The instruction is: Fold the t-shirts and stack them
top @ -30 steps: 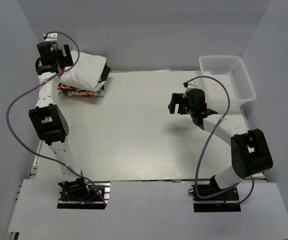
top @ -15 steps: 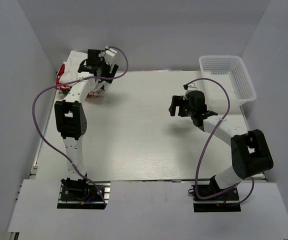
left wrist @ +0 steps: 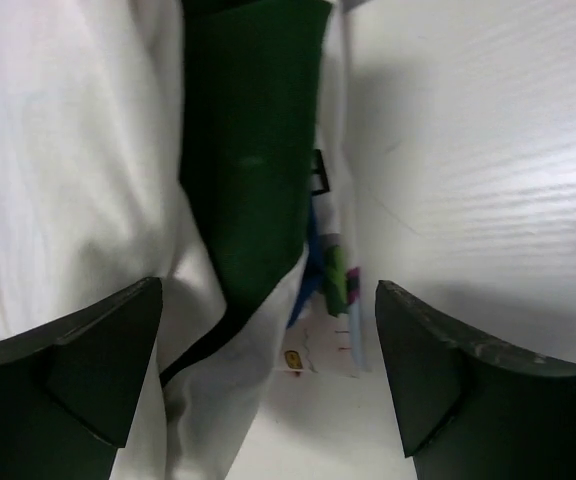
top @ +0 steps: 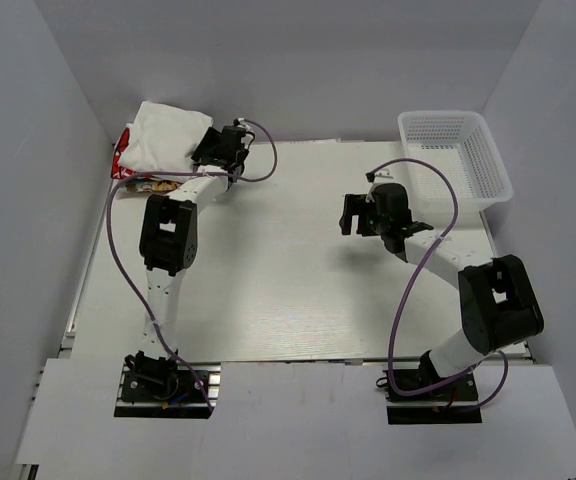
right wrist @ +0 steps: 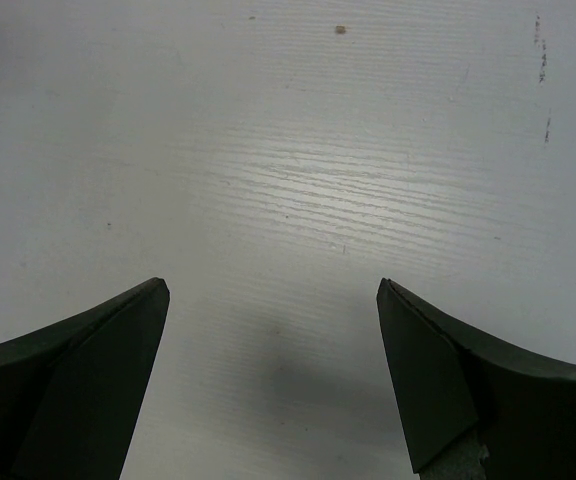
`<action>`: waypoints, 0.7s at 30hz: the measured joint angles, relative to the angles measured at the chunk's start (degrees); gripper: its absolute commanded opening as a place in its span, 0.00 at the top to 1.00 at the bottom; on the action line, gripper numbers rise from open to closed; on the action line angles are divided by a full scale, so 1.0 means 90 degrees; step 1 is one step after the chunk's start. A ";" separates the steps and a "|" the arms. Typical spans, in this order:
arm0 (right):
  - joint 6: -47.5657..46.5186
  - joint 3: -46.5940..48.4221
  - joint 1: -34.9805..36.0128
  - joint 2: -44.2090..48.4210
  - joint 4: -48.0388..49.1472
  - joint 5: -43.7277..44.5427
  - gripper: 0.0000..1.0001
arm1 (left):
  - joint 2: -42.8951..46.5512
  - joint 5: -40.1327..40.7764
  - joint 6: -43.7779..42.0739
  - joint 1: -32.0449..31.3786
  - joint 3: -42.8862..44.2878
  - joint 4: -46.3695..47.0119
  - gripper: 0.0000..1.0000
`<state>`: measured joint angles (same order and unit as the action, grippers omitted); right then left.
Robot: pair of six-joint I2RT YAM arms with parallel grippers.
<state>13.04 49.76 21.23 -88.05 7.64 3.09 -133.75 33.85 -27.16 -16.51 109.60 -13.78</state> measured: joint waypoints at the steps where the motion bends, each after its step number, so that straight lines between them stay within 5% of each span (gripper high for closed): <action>1: 0.0000 0.0002 0.0000 -0.0022 -0.0007 0.0005 0.10 | 0.0000 0.0240 -0.0056 -0.0017 -0.0078 0.0206 0.16; 14: -0.0005 0.0002 0.0000 -0.0170 -0.0039 0.0063 0.10 | -0.0316 0.2033 -0.0546 -0.0024 -0.0044 0.2055 0.38; 19: -0.0005 0.0002 0.0000 -0.0238 -0.0049 0.0066 0.10 | -0.0352 0.1865 -0.0542 -0.0039 0.0032 0.1943 0.07; 21: -0.0005 0.0002 0.0000 -0.0272 -0.0070 0.0066 0.10 | -0.0282 0.1608 -0.0410 -0.0058 -0.0170 0.1783 0.03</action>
<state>12.99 49.78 21.23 -90.50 7.01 3.68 -136.29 48.31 -30.85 -17.04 108.07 2.26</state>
